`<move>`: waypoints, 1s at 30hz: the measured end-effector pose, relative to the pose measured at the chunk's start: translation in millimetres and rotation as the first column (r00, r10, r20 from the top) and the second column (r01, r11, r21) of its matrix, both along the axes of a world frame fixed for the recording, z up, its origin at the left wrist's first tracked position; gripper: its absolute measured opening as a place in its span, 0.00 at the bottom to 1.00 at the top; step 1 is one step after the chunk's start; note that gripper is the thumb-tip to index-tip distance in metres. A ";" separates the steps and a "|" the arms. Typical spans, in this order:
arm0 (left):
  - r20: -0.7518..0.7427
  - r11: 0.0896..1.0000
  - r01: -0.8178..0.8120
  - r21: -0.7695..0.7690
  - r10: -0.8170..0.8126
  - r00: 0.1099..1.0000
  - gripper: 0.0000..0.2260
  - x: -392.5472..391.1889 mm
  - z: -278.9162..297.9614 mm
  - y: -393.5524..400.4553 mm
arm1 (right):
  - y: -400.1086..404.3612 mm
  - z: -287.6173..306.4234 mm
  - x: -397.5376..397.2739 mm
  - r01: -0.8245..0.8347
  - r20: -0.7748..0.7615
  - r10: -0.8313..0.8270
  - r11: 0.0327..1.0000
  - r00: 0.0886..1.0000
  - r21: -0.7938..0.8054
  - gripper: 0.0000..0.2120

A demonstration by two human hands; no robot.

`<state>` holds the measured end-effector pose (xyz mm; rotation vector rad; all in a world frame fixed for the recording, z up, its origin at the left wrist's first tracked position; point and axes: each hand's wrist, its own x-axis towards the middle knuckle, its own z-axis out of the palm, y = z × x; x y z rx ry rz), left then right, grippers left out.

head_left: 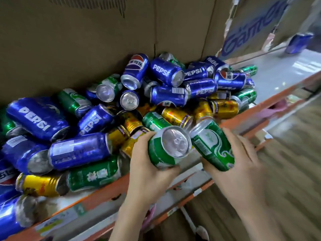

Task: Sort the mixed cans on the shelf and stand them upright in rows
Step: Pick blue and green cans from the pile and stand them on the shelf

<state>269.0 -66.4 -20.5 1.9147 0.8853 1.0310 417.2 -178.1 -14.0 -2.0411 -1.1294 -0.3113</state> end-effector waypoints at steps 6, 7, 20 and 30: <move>0.001 0.971 0.210 -0.113 -0.211 0.977 0.30 74.6 -8.9 -34.7 | -52.8 -24.1 56.9 0.113 -0.081 -0.118 0.991 0.990 -0.065 0.39; 0.010 0.964 0.235 -0.124 -0.236 0.972 0.30 91.6 -9.7 -40.2 | -60.4 -25.8 70.1 0.132 -0.084 -0.137 0.989 0.987 -0.059 0.39; 0.206 0.942 0.269 -0.201 -0.228 0.952 0.32 378.0 -1.1 -144.5 | -173.5 -23.1 323.8 0.255 -0.047 -0.257 0.966 0.965 -0.038 0.38; 0.129 0.962 0.112 -0.249 -0.081 0.988 0.29 504.6 -17.6 -124.6 | -153.7 -43.8 468.6 0.164 -0.102 -0.176 0.980 0.979 -0.113 0.37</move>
